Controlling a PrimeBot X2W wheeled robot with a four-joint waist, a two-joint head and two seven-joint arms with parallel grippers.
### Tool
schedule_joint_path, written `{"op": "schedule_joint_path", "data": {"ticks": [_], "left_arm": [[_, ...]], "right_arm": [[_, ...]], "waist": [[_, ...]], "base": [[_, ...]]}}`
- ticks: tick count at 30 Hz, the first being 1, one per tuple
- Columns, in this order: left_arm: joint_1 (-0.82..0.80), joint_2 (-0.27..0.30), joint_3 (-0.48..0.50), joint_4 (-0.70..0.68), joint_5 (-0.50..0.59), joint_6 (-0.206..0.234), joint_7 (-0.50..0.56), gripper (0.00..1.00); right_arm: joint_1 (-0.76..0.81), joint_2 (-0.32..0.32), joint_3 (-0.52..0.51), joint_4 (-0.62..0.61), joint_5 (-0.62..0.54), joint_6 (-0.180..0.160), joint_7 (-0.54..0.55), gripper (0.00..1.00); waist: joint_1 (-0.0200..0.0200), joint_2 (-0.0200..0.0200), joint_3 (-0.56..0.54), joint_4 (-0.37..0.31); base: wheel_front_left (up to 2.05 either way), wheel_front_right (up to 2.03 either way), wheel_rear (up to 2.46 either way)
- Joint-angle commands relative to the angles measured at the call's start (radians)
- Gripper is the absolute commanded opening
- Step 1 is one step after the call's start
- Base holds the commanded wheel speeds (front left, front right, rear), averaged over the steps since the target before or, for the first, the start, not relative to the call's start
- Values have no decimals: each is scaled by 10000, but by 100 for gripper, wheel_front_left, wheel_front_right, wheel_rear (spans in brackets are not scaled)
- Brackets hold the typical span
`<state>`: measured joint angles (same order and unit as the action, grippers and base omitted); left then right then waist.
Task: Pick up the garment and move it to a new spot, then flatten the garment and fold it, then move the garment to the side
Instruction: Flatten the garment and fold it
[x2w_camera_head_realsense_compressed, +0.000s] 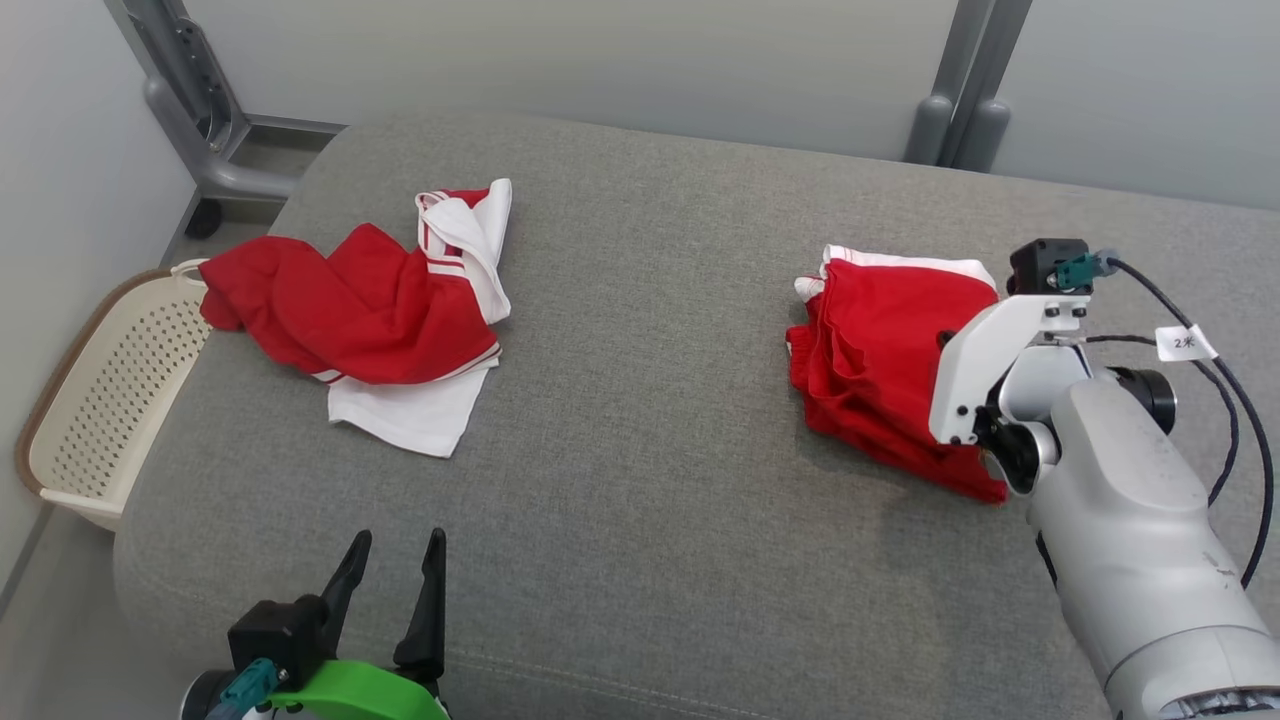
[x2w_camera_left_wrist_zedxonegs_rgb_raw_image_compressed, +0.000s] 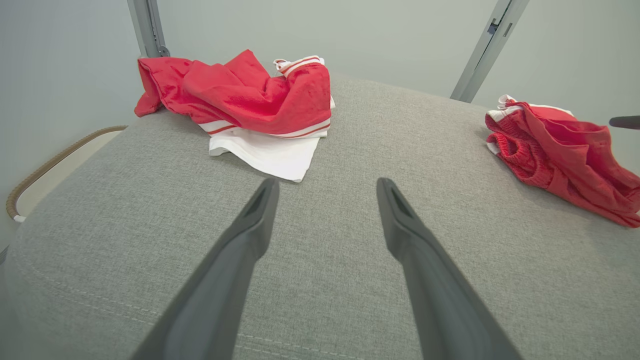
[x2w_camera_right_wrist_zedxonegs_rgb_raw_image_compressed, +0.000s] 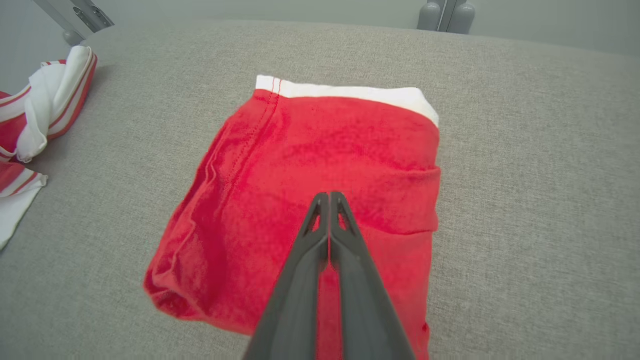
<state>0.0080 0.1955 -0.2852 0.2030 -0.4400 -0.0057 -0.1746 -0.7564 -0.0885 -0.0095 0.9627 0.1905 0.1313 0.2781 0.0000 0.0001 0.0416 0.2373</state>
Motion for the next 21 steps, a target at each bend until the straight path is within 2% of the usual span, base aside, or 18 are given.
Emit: {"op": "schedule_joint_path", "data": {"ticks": [1,10,21], "left_arm": [[26,31,7,9,-50,32,-64,100],[-208,-84,-122,170,-97,-38,-223,100],[-215,-193,-299,487,-197,-113,-325,100]], "right_arm": [[195,47,-9,-79,73,-11,-103,0],[618,329,535,-112,369,-11,-347,0],[634,364,1398,652,849,-11,-474,0]], "waist": [[0,-1,30,41],[0,-1,290,520],[0,-1,459,1256]], "base": [[0,0,0],[0,0,0],[0,0,0]]}}
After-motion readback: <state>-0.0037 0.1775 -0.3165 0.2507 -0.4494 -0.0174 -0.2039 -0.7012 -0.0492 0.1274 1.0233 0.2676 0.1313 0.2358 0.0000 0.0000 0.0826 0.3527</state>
